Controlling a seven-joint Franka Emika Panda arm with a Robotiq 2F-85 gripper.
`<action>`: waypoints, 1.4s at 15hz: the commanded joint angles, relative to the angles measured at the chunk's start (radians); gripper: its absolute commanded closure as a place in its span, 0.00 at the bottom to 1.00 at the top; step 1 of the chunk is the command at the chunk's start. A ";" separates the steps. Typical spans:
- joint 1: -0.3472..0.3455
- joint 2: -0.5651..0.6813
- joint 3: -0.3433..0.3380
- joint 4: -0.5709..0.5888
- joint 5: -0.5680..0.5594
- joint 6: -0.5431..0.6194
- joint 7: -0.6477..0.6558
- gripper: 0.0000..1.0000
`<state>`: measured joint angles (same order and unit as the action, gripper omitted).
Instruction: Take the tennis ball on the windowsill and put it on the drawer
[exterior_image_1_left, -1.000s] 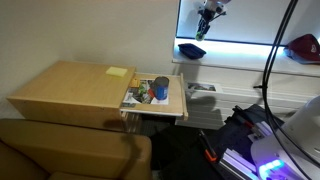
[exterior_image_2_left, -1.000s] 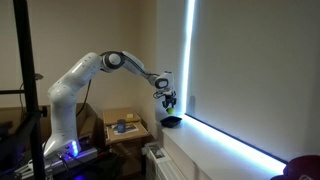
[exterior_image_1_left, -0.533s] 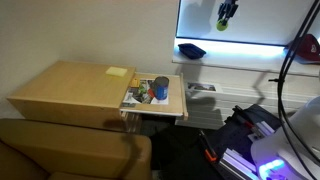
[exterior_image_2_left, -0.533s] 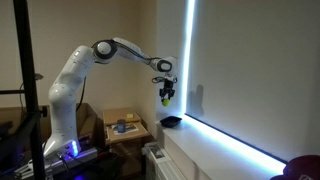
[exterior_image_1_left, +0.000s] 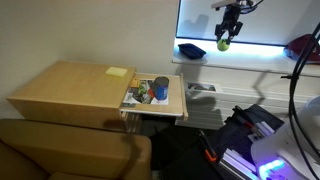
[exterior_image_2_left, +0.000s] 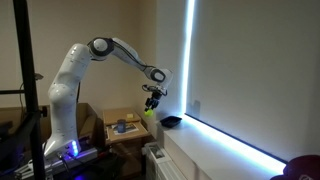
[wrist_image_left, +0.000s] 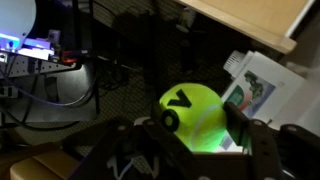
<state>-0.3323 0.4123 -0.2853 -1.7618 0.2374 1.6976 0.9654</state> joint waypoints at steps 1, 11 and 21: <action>0.073 -0.123 0.031 -0.246 0.010 0.099 -0.100 0.62; 0.176 -0.132 0.088 -0.358 0.026 0.150 -0.118 0.62; 0.280 -0.096 0.139 -0.493 0.011 0.513 -0.127 0.62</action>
<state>-0.0382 0.3234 -0.1594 -2.2129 0.2120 2.1048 0.8764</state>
